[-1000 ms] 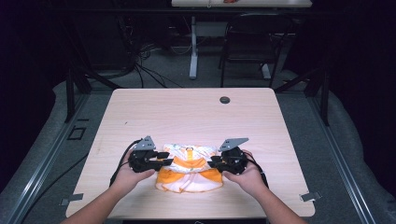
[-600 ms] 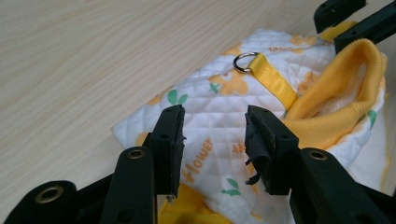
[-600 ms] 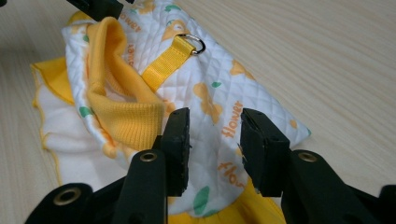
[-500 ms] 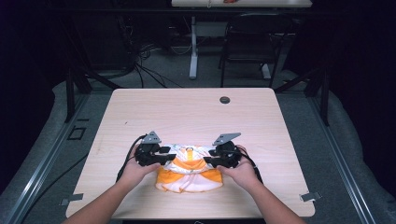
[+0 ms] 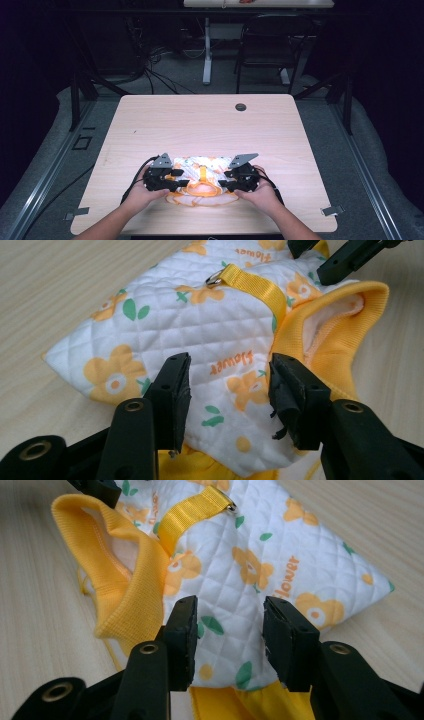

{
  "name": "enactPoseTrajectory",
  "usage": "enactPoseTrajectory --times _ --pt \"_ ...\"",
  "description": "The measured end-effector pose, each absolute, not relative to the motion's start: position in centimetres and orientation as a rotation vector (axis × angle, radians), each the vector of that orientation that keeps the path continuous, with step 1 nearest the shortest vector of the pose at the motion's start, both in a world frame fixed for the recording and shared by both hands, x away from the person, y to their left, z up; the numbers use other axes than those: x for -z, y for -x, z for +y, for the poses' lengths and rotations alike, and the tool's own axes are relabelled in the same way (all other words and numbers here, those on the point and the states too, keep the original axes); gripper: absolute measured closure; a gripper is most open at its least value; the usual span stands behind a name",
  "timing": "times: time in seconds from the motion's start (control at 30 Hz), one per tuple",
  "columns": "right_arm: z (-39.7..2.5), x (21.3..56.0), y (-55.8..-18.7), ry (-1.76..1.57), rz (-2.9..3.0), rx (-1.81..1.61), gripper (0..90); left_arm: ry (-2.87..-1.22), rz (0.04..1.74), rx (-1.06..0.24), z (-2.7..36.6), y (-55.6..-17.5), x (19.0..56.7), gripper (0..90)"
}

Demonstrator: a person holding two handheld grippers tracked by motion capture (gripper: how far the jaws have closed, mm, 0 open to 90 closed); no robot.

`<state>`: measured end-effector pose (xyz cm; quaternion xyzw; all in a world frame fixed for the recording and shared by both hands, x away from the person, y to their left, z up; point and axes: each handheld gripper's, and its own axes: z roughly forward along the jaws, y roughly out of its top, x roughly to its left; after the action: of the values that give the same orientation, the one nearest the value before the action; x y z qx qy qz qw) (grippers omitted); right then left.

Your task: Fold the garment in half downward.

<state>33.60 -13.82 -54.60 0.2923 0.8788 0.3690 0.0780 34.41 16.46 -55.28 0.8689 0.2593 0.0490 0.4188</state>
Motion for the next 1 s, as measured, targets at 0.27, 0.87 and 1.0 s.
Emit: enactPoseTrajectory --times 0.27,0.87,1.0 --pt "-13.4 55.2 -32.5 -0.813 2.652 -1.071 54.9 -2.193 0.628 -0.115 16.8 -33.2 56.3 47.6" --pt "-13.7 56.6 -32.3 -0.828 2.662 -1.045 57.4 -2.208 0.629 -0.158 16.9 -33.1 57.4 45.9" --pt "-13.6 56.6 -33.0 -0.837 2.648 -1.037 57.4 -2.208 0.647 -0.174 16.6 -33.9 57.4 45.9"
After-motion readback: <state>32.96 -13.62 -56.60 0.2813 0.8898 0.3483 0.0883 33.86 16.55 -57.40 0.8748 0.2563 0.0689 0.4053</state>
